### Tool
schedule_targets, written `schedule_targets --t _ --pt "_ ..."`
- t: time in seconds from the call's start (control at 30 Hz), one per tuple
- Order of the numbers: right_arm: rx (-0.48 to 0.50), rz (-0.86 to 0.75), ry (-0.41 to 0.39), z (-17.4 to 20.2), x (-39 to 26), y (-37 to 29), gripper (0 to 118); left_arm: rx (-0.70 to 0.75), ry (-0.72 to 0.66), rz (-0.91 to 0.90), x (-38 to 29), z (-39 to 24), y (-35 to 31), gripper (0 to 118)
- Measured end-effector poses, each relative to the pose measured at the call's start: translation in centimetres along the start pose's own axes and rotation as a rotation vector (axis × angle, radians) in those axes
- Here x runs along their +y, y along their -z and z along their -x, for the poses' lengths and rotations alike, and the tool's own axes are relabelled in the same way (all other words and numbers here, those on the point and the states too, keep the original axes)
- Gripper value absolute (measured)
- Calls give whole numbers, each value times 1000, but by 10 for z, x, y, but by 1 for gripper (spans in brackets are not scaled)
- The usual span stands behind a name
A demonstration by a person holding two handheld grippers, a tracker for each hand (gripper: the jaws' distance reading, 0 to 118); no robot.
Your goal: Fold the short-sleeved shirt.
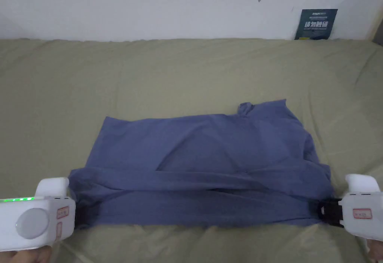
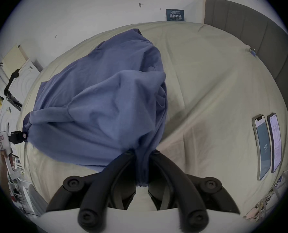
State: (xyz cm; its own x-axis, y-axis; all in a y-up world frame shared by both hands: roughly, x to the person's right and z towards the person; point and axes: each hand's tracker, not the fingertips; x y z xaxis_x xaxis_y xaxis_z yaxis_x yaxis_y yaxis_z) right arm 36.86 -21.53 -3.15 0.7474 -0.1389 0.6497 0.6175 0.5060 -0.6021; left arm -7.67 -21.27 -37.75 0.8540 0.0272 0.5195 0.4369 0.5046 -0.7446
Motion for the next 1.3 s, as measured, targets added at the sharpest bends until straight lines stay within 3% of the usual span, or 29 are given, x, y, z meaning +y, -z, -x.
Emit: schedule_targets --t 0.27,0.7,0.8,0.83,0.87,0.9,0.93,0.97,1.0,1.1,1.13,1.17,1.2,1.23,1.27,1.3 --pt "41 -43 52 -8 -22 -55 14 -3 -3 -16 -16 3 -38 6" --pt "70 38 73 -31 -136 -93 14 -18 -38 7 -135 25 -100 6" --pt "83 30 130 -34 -135 -92 14 -36 -59 -7 -133 29 -98 6" --pt "100 34 143 -36 -133 -93 18 -52 -71 -24 -132 31 -98 10" --pt "50 21 132 -27 -134 -102 38 -51 -68 -36 -131 32 -100 34" --pt "34 4 104 -27 -135 -107 83 -36 -68 -41 -131 33 -101 96" --pt "38 -15 96 -27 -137 -112 110 -34 -66 -43 -130 34 -101 118" --pt "50 -54 117 -28 -139 -120 118 -42 -72 -137 -127 37 -114 115" --pt "46 -95 135 -30 -138 -129 118 -35 -78 -108 -127 37 -120 114" --pt "34 -162 92 -27 -128 -142 118 -36 -75 -172 -111 24 -131 113" --pt "56 -172 56 -22 -119 -142 114 -33 -64 -176 -105 20 -133 111" --pt "55 -208 41 -19 -112 -143 103 -32 -58 -198 -96 16 -133 106" --pt "35 -241 25 -16 -106 -142 66 -41 -62 -219 -90 20 -126 85" --pt "26 -246 7 -15 -99 -139 26 -48 -60 -220 -81 19 -122 52" --pt "34 -236 -14 -11 -90 -132 3 -52 -61 -215 -68 16 -116 6" --pt "12 -259 -17 -9 -84 -126 3 -51 -60 -216 -59 13 -109 0"
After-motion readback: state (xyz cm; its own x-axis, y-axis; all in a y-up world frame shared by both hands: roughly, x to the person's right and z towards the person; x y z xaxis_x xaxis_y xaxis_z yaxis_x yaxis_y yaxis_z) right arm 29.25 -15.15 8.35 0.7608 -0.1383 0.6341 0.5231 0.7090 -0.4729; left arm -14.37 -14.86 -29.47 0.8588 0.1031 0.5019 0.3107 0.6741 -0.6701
